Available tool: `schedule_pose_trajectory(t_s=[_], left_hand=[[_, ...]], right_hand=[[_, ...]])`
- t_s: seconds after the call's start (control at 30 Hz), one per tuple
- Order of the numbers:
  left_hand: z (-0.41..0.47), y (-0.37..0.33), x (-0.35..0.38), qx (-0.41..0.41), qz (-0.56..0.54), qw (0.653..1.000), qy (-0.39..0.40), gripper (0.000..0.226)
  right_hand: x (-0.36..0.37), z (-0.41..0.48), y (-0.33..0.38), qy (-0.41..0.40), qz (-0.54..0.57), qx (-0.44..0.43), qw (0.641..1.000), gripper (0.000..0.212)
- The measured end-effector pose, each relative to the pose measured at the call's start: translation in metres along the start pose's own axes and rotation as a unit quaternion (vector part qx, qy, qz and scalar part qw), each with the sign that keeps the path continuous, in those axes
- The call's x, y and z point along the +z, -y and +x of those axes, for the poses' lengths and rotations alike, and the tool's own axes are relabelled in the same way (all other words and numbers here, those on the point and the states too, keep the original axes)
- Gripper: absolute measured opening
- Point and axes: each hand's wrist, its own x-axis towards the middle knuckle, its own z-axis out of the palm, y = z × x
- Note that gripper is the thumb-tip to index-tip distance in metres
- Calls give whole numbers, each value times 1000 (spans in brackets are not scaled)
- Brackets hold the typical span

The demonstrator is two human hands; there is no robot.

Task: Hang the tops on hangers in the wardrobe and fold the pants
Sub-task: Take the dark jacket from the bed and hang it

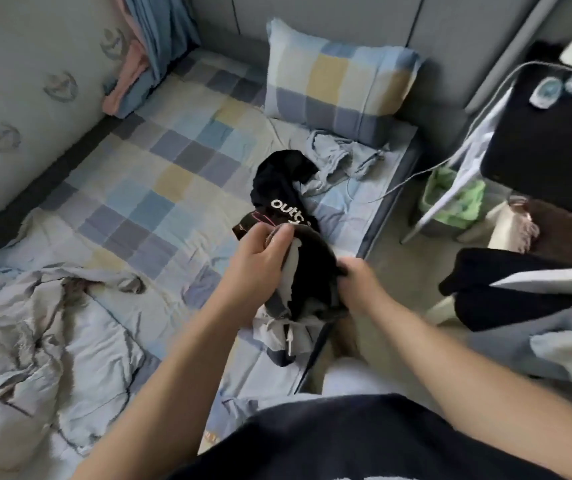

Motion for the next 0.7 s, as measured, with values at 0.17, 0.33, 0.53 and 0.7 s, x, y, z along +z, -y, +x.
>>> schedule_pose_trajectory(t_s=[0.17, 0.33, 0.53, 0.7], left_hand=[[5, 9, 33, 63, 201, 958, 196, 26], [-3, -36, 92, 177, 359, 882, 247, 28], [-47, -121, 207, 337, 343, 818, 315, 39], [-116, -195, 312, 429, 362, 712, 421, 30]], right_hand=[[-90, -81, -12, -187, 128, 20, 974, 21], [-178, -182, -16, -341, 182, 32, 922, 21], [-265, -301, -24, -505, 160, 41, 847, 18], [-341, -410, -52, -627, 74, 93, 770, 7]])
